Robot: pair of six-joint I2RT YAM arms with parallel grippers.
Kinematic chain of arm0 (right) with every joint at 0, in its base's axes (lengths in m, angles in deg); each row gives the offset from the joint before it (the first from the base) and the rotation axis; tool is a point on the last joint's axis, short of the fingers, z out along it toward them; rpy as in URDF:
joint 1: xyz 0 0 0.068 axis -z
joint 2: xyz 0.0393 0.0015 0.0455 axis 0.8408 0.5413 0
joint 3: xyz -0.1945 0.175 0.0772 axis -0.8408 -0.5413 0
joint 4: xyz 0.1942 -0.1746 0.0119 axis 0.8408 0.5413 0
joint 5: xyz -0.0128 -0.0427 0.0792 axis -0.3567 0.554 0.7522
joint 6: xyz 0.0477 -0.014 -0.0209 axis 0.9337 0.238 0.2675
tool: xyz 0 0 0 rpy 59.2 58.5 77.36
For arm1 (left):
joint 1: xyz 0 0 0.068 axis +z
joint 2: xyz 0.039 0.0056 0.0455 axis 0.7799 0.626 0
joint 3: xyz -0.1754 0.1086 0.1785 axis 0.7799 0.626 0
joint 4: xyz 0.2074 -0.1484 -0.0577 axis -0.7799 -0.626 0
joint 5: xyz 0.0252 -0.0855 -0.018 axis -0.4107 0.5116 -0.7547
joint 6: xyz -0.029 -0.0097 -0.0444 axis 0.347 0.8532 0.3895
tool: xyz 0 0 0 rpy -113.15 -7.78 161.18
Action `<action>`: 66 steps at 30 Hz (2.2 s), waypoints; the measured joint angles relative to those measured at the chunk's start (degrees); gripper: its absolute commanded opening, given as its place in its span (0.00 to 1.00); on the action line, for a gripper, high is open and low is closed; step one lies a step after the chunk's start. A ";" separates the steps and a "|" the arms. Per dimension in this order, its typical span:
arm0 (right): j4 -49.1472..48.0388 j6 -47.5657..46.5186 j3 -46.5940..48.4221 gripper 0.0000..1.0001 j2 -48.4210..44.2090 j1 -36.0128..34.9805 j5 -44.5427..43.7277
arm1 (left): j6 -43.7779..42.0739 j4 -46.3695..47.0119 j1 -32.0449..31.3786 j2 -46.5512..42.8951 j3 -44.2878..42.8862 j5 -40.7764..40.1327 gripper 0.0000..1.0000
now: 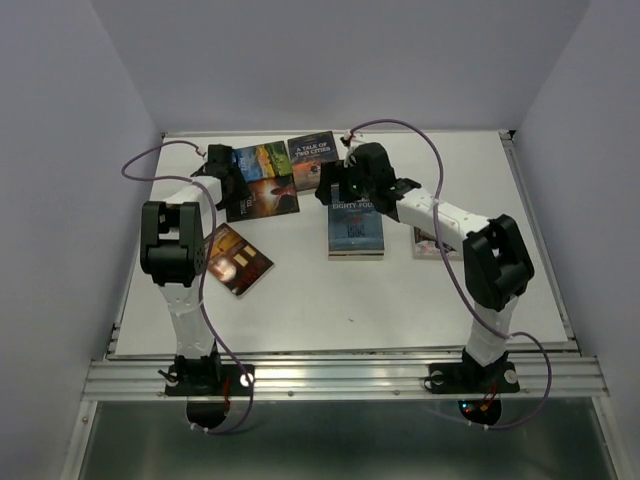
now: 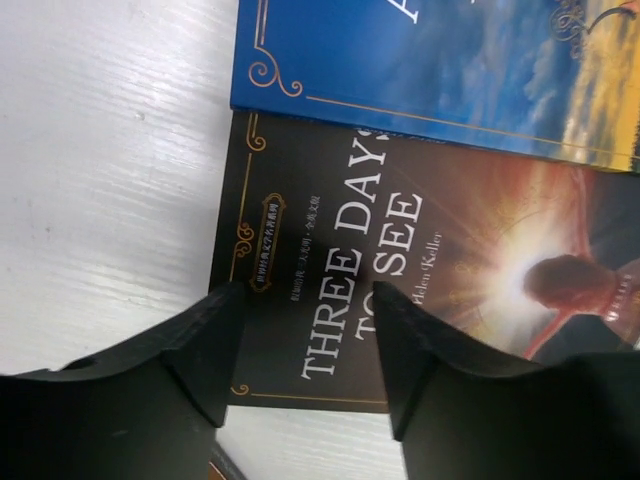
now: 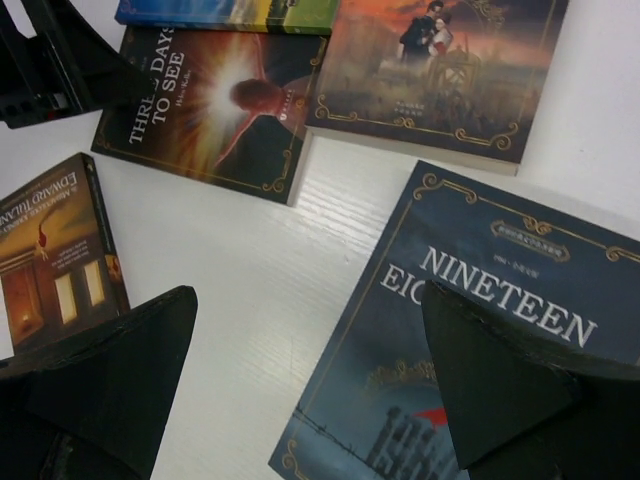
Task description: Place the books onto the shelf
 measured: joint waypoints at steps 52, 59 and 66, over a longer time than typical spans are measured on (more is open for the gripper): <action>-0.37 0.00 26.12 1.00 30.05 -19.63 2.43 | 10.64 -8.96 9.62 -12.04 8.22 -4.24 0.65; 0.50 0.20 31.85 1.00 31.01 -13.18 -0.13 | 10.97 -7.10 10.23 -8.68 8.17 -0.76 0.63; 0.81 -1.70 47.17 1.00 41.16 -8.90 -0.92 | 10.25 -6.25 10.16 -3.58 4.70 0.61 0.59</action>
